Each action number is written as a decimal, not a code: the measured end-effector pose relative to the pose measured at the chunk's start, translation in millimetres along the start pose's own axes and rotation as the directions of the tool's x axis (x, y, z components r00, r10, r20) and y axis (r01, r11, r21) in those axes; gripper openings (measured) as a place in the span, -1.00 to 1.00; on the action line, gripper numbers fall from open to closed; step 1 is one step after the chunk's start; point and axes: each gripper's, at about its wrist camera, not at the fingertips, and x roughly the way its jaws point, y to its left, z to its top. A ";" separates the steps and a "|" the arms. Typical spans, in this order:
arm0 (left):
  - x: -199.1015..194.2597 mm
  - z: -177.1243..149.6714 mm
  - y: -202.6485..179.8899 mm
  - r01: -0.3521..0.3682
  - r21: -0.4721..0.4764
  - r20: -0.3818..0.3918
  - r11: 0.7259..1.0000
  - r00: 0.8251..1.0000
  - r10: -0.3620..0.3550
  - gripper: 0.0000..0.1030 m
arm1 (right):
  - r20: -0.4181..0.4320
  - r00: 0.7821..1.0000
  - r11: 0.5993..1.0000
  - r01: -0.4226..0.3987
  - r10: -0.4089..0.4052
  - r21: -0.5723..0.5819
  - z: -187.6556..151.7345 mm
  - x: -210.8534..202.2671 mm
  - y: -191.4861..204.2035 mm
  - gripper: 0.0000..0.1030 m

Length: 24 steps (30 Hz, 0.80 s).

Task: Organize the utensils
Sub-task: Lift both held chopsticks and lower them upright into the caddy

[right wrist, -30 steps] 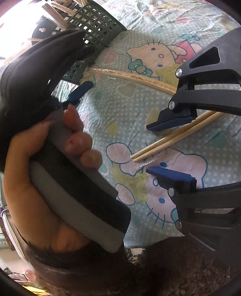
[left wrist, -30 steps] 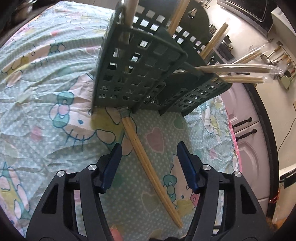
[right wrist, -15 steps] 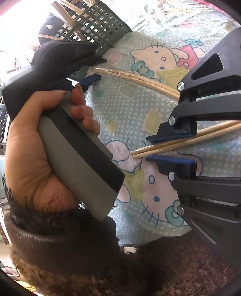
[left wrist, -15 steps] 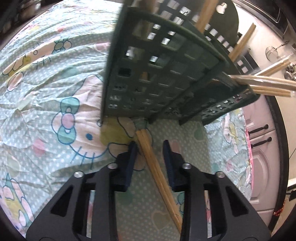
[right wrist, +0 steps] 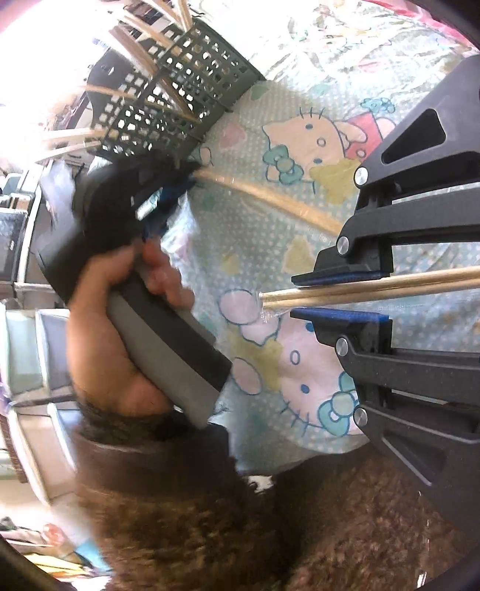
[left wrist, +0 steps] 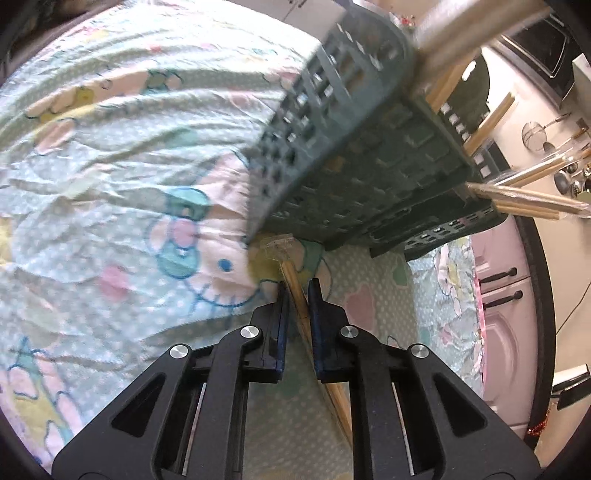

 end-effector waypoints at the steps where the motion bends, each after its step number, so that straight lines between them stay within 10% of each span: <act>1: -4.9 -0.4 2.5 -0.002 -0.003 0.014 1.000 1.000 0.002 -0.87 | 0.015 1.000 1.000 0.001 -0.001 0.016 0.6 -5.4 -4.1 -0.78; 24: -126.1 -19.0 -48.9 0.075 0.147 0.326 0.986 0.938 -0.120 -0.94 | 0.300 0.948 0.980 0.043 -0.101 0.196 46.6 -79.3 -70.5 -0.79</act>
